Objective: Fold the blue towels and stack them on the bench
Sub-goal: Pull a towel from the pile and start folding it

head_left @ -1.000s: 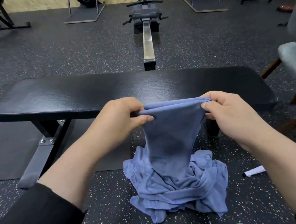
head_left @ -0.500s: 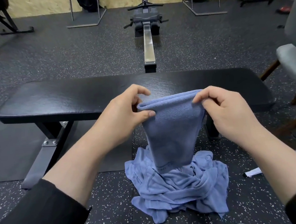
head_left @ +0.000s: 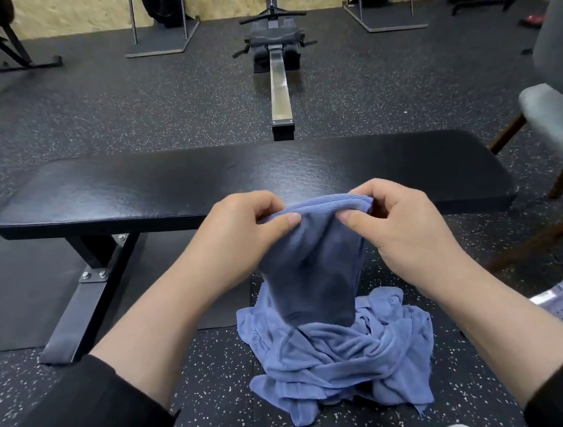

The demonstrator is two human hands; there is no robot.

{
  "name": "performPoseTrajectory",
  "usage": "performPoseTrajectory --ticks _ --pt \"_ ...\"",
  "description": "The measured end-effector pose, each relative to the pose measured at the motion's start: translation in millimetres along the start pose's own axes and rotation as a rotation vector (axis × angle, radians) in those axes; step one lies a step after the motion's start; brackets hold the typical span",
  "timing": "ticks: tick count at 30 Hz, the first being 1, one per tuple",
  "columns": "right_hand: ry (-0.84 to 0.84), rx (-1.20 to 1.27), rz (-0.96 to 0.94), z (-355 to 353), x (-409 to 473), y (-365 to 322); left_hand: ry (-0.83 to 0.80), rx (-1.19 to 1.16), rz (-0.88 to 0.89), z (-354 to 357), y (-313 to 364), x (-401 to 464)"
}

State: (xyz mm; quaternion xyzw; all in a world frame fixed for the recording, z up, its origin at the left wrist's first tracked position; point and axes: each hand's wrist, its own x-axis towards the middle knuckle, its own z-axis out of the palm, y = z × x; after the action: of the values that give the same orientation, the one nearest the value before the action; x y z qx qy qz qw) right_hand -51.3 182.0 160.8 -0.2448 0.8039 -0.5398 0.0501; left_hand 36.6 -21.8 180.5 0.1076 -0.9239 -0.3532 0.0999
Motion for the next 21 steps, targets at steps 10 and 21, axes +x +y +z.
performPoseTrajectory --ticks 10,21 --pt "0.101 -0.007 0.014 15.2 4.6 1.6 0.192 -0.539 -0.358 32.8 19.0 8.1" --pt "-0.079 -0.015 -0.155 23.9 -8.2 -9.1 0.278 -0.872 -0.425 41.0 33.9 1.7"
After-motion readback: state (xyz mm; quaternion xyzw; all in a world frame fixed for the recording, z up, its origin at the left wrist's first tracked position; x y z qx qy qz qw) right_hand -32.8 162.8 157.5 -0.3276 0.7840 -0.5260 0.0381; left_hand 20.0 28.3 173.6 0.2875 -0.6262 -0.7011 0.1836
